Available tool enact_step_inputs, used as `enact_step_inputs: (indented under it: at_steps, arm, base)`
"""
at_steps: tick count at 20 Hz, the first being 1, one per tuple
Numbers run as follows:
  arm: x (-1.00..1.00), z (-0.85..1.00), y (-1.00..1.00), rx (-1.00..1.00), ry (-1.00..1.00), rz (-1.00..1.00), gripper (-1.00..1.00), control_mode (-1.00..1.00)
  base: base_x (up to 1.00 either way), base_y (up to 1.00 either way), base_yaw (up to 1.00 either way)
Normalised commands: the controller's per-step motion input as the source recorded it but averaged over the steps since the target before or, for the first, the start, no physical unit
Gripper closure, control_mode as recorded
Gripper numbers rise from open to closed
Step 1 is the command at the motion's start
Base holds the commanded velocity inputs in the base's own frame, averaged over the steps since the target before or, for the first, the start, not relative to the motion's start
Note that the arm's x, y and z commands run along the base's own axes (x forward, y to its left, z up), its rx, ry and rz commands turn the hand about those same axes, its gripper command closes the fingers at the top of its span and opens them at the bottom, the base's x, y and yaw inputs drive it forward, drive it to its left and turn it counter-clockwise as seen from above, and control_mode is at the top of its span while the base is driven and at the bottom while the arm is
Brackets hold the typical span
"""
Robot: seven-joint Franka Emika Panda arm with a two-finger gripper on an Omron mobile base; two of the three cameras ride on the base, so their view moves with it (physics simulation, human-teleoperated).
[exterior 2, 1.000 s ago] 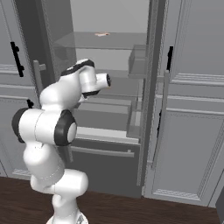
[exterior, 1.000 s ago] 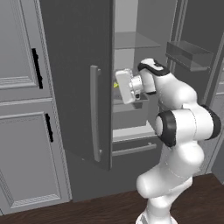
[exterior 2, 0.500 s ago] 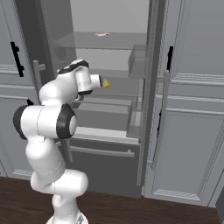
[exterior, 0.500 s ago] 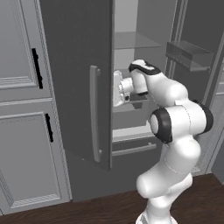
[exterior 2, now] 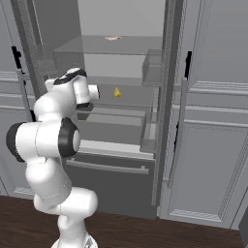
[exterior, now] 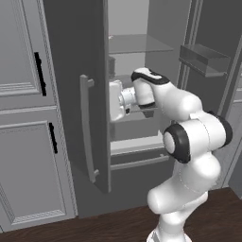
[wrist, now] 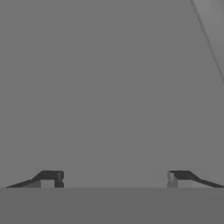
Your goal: Grab a lemon wedge from the fridge and one ice cube from the ice bowl, and put them in the glass of lemonade.
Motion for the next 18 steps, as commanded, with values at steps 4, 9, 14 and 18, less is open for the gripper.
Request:
enact_step_inputs:
  at_steps: [4, 9, 14, 18]
  arm:
    - [-0.57, 0.29, 0.88, 0.01, -0.02, 0.04, -1.00, -1.00]
    - [-0.52, 0.15, 0.92, 0.00, -0.11, 0.00, -1.00, -1.00]
    - [-0.29, 0.15, 0.86, 0.00, -0.17, 0.00, -1.00, -1.00]
    - [-0.36, 0.04, 0.12, 0.00, -0.01, 0.00, -1.00, -1.00]
  base:
    - [0.00, 0.00, 0.00]
    - [0.00, 0.00, 0.00]
    - [0.00, 0.00, 0.00]
    - [0.00, 0.00, 0.00]
